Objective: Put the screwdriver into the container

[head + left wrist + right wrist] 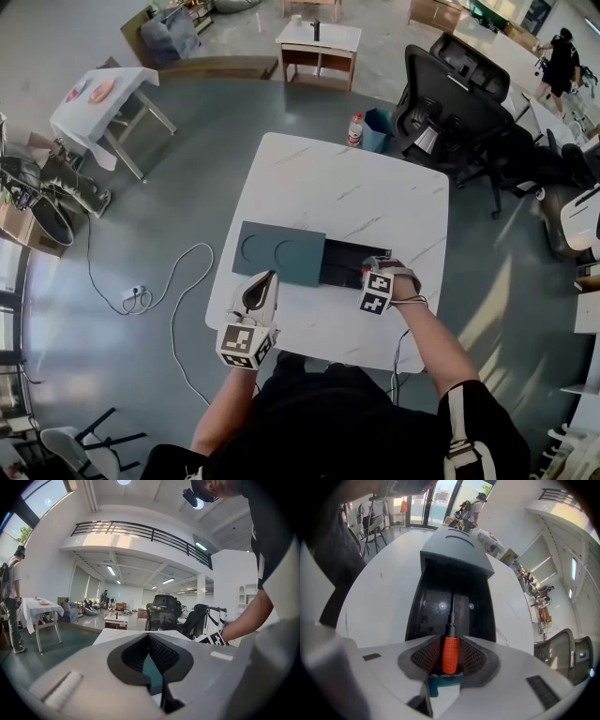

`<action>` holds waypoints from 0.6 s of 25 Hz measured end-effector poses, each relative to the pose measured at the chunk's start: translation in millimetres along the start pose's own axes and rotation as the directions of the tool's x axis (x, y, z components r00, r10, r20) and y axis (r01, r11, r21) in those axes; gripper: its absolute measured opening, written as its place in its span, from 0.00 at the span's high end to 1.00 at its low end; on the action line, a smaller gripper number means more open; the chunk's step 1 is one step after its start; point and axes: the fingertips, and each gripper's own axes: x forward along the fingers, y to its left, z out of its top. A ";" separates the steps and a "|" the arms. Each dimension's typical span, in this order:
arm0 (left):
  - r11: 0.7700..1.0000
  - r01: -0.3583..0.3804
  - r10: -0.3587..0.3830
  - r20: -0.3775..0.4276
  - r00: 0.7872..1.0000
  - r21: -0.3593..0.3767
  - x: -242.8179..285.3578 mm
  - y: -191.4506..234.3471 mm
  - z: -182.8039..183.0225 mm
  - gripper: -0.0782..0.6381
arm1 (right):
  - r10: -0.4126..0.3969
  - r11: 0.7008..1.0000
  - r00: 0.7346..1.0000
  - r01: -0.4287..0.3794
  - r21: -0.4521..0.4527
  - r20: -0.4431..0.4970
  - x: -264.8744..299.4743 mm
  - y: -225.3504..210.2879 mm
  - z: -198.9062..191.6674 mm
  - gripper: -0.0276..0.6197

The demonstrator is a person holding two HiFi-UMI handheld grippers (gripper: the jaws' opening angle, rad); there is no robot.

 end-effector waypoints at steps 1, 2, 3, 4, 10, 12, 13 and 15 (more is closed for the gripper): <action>1.000 -0.001 0.001 0.000 1.000 -0.002 -0.3 0.7 -0.1 0.88 | -0.007 1.000 1.000 0.007 0.002 0.003 -2.1 -0.9 0.9 0.76; 1.000 0.000 0.000 0.000 1.000 -0.002 -0.4 0.9 -0.1 0.88 | -0.016 1.000 1.000 0.016 0.004 0.008 -4.8 -2.1 1.8 0.75; 1.000 0.002 -0.002 0.000 1.000 -0.002 0.0 0.5 0.1 0.88 | -0.026 1.000 1.000 0.026 0.007 0.014 -8.4 -3.5 2.7 0.75; 1.000 0.005 -0.005 0.001 1.000 0.000 0.9 -0.2 0.5 0.88 | -0.037 0.999 0.999 0.037 0.011 0.022 -12.7 -5.2 3.5 0.75; 1.000 0.030 -0.030 0.013 0.999 0.002 7.5 -8.9 6.8 0.88 | -0.135 0.990 0.988 0.132 0.049 0.073 -49.9 -13.9 8.1 0.75; 0.999 0.043 -0.043 0.018 0.999 0.006 9.9 -14.0 9.8 0.88 | -0.183 0.981 0.978 0.174 0.082 0.105 -67.4 -18.2 12.8 0.75; 0.999 0.048 -0.049 0.020 0.999 0.009 11.1 -16.3 11.6 0.88 | -0.211 0.975 0.970 0.199 0.101 0.124 -77.1 -20.9 16.4 0.75; 0.998 0.058 -0.058 0.025 0.998 0.014 13.2 -20.5 15.6 0.88 | -0.277 0.956 0.946 0.254 0.144 0.167 -97.8 -27.2 24.8 0.76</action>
